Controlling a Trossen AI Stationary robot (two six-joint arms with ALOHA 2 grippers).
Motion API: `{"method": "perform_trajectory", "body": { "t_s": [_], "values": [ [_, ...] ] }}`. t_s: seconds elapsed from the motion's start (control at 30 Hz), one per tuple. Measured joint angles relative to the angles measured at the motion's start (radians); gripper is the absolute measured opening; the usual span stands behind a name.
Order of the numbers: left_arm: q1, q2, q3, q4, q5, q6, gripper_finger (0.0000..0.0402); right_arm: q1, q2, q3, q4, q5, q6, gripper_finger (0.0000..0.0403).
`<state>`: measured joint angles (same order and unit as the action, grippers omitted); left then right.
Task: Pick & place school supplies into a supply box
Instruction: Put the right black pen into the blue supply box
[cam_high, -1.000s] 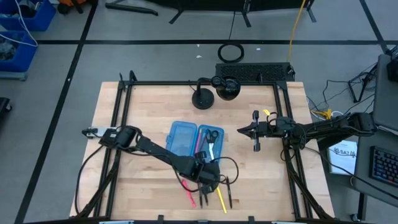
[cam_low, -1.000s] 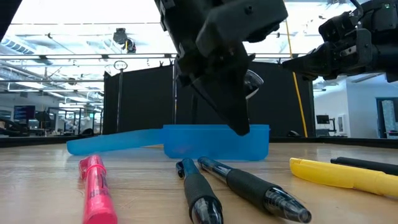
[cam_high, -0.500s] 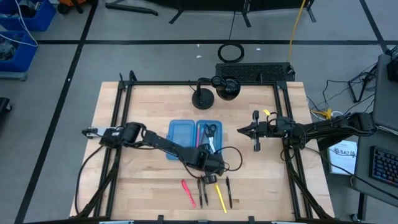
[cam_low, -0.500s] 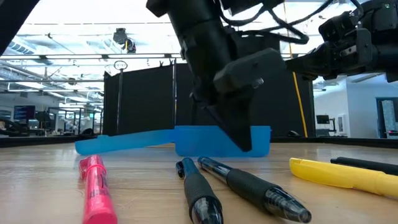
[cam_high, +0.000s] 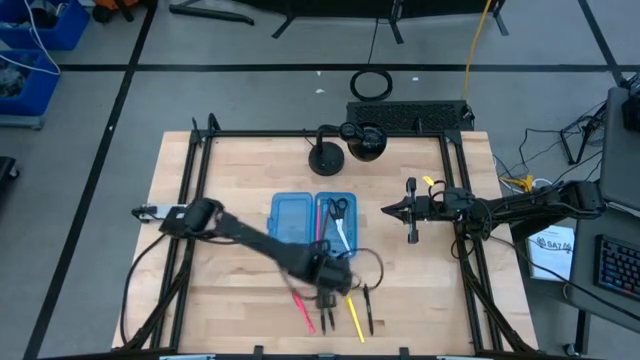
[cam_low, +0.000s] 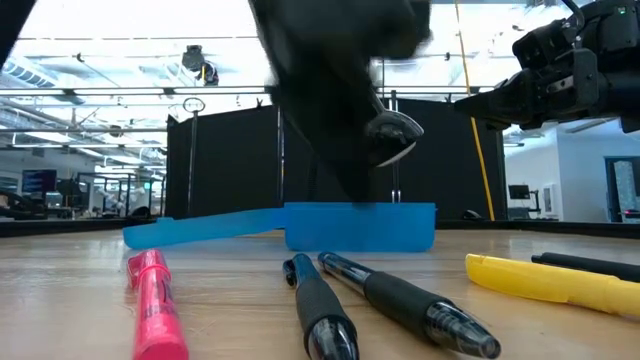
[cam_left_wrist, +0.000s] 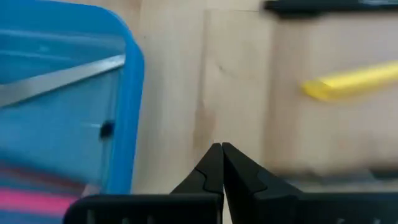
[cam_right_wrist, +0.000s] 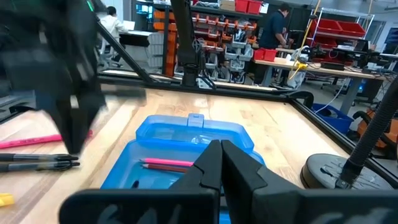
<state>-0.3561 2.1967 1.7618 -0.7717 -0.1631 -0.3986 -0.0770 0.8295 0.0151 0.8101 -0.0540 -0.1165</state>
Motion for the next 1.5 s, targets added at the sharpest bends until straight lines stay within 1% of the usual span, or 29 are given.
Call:
{"method": "perform_trajectory", "body": {
  "t_s": [0.07,0.17,0.23,0.3,0.37,0.4,0.53,0.63,0.73,0.77,0.83,0.93,1.03,1.1,1.2,1.27,1.33,1.43,1.5],
  "values": [
    [-0.051,-0.051,-0.005,-0.013,-0.081,0.04,0.0003,0.0,0.0,0.0,0.001,0.0,0.0,0.0],
    [-0.127,-0.158,-0.043,0.064,-0.178,0.127,0.0004,0.0,0.0,0.0,0.002,-0.001,0.008,0.0],
    [-0.16,-0.253,-0.099,0.141,-0.229,0.167,0.0002,0.0,0.0,0.0,0.002,-0.002,0.023,0.0],
    [-0.171,-0.354,-0.191,0.223,-0.291,0.214,0.0003,0.0,0.0,0.0,0.01,-0.003,0.038,0.0],
    [-0.17,-0.459,-0.322,0.348,-0.329,0.272,0.0004,0.0,0.0,0.0,0.008,-0.003,0.053,0.0],
    [-0.166,-0.515,-0.4,0.428,-0.327,0.311,0.0003,0.0,0.0,0.0,0.008,-0.003,0.053,0.0],
    [-0.126,-0.742,-0.754,0.844,-0.247,0.441,0.0003,0.0,0.0,0.0,0.009,-0.003,0.05,0.0],
    [-0.079,-0.871,-0.996,1.066,-0.233,0.431,0.0002,0.0,0.0,0.0,-0.002,-0.003,0.047,0.0],
    [-0.034,-0.989,-1.17,1.175,-0.224,0.339,0.0004,0.0,0.002,0.0,-0.02,-0.006,0.055,0.0],
    [-0.021,-1.027,-1.208,1.191,-0.2,0.327,0.0003,0.0,0.003,0.0,-0.021,-0.006,0.056,0.0],
    [-0.015,-1.098,-1.269,1.196,-0.157,0.349,0.0002,0.0,0.002,0.0,-0.012,-0.007,0.055,0.0],
    [-0.041,-1.201,-1.339,1.187,-0.139,0.421,0.0002,0.0,0.002,0.0,-0.014,-0.003,0.051,0.0],
    [-0.066,-1.304,-1.393,1.192,-0.21,0.433,0.0002,0.0,0.002,0.0,0.0,0.009,0.05,0.0],
    [-0.072,-1.357,-1.427,1.178,-0.26,0.418,0.0003,0.0,0.002,0.0,0.033,0.036,0.062,0.0],
    [-0.094,-1.446,-1.45,1.089,-0.304,0.416,0.0002,0.0,0.002,0.0,0.094,0.082,0.154,0.0],
    [-0.12,-1.499,-1.477,1.063,-0.356,0.424,0.0002,0.0,0.001,0.0,0.134,0.079,0.195,0.0],
    [-0.132,-1.533,-1.507,1.071,-0.409,0.423,0.0004,0.0,0.001,0.0,0.147,0.054,0.224,0.0],
    [-0.13,-1.564,-1.541,1.091,-0.431,0.396,0.0004,0.0,0.001,0.0,0.14,0.03,0.229,0.0],
    [-0.128,-1.57,-1.558,1.092,-0.471,0.357,0.0002,0.0,0.001,0.0,0.128,0.027,0.24,0.0]
  ]
}}
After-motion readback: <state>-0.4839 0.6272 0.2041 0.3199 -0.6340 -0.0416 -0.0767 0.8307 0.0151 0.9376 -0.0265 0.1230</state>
